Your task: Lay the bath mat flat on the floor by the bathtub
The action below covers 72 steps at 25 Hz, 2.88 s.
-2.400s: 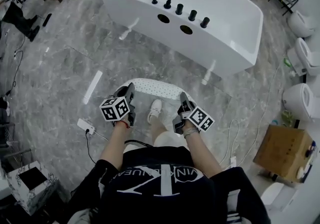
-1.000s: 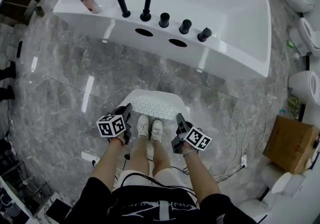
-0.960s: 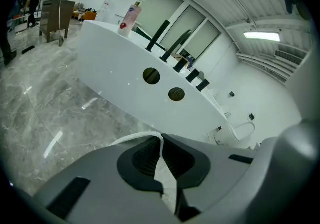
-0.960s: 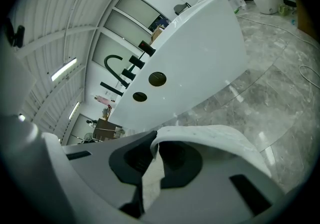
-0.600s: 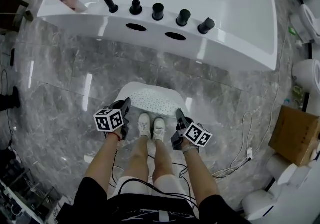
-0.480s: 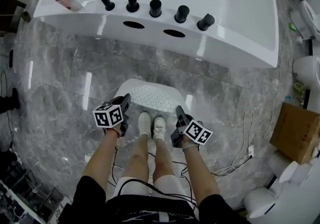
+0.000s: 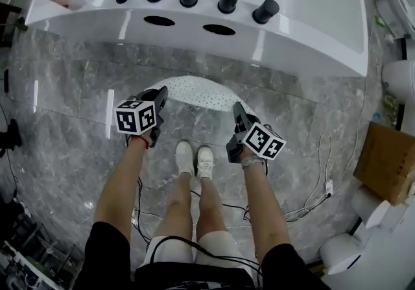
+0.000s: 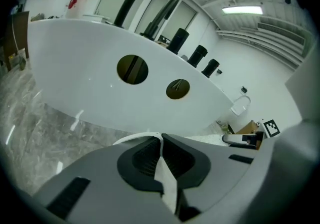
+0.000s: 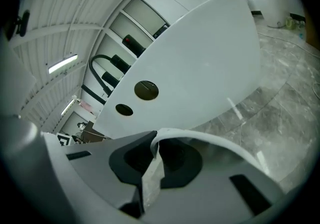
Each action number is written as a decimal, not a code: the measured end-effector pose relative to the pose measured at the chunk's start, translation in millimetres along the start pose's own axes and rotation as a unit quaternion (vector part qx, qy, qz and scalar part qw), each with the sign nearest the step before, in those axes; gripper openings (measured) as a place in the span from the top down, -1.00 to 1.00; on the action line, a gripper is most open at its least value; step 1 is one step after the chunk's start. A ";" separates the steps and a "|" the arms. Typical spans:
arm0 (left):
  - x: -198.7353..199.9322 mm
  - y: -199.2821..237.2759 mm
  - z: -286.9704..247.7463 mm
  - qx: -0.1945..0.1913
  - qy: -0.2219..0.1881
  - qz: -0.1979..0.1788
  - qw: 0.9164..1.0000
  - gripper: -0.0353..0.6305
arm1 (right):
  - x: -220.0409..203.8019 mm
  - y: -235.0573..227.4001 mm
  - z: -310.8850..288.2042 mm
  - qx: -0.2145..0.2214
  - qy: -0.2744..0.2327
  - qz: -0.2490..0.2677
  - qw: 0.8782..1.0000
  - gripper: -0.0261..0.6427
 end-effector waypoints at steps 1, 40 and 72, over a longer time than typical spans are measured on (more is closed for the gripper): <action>6.5 -1.3 -4.2 -0.003 -0.012 -0.012 1.000 0.83 | 7.5 1.4 -5.6 0.008 -0.010 0.014 1.000 0.83; -374.9 179.8 -115.0 0.071 0.153 0.146 0.975 0.82 | -344.9 -261.1 -89.4 -0.150 0.162 -0.099 0.970 0.82; -424.1 193.3 -115.7 0.096 0.242 0.177 0.949 0.81 | -290.2 -267.9 -79.9 -0.075 -0.016 -0.003 0.997 0.83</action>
Point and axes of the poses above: the fingertips, and each gripper's own axes: z backward along the fingers, y to its left, x out of its top, the point moved 5 cm from there along z, backward along the fingers, and after that the axes turned 9 degrees about -y, right-handed, at the moved point
